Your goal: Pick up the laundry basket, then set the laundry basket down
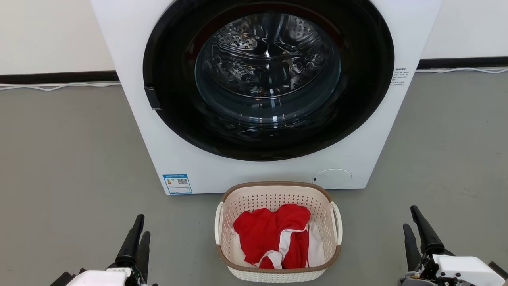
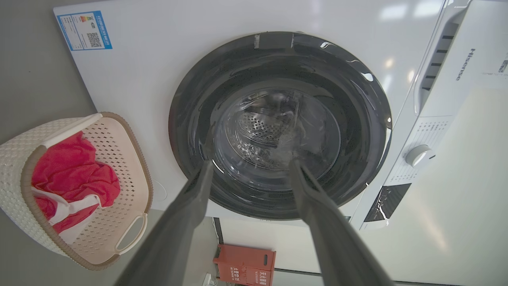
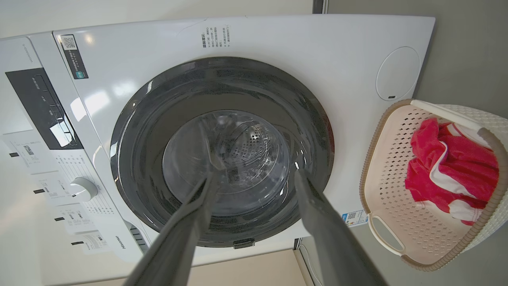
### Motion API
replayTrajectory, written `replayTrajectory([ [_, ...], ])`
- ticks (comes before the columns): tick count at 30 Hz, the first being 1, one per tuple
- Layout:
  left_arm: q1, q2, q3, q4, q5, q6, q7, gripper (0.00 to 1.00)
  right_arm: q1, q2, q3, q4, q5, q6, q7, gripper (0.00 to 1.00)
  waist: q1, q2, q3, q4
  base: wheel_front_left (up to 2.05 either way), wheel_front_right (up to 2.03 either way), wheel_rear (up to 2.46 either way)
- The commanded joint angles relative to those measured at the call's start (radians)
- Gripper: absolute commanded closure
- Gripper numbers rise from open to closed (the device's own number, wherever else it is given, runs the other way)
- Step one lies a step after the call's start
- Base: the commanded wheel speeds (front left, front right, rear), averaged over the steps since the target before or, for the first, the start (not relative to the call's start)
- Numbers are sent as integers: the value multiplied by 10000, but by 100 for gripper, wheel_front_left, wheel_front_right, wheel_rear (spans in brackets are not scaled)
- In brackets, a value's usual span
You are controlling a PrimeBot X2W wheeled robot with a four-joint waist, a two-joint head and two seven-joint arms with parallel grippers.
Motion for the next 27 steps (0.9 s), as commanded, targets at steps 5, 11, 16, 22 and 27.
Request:
replayTrajectory([
  [5,-296,74,-129,-381,16,-12,-212,0,-226,-89,144,-405,-331,16,-236,0,-4,0,18,-5,0,0,0],
  [11,-284,82,-199,-386,313,-16,-388,0,-209,-97,192,-498,-1049,20,-411,0,-4,0,16,-15,0,0,0],
  [16,-298,88,-213,-374,707,6,-535,0,-204,-102,196,-622,-1962,23,-557,0,-4,0,12,-22,0,0,0],
  [22,-313,96,-245,-406,1344,127,-710,0,-190,-108,269,-807,-3006,26,-731,0,-4,0,8,-33,0,0,0],
  [27,-297,103,-307,-473,1923,212,-857,0,-171,-113,358,-897,-3821,29,-876,0,-5,0,0,-43,0,0,0],
])
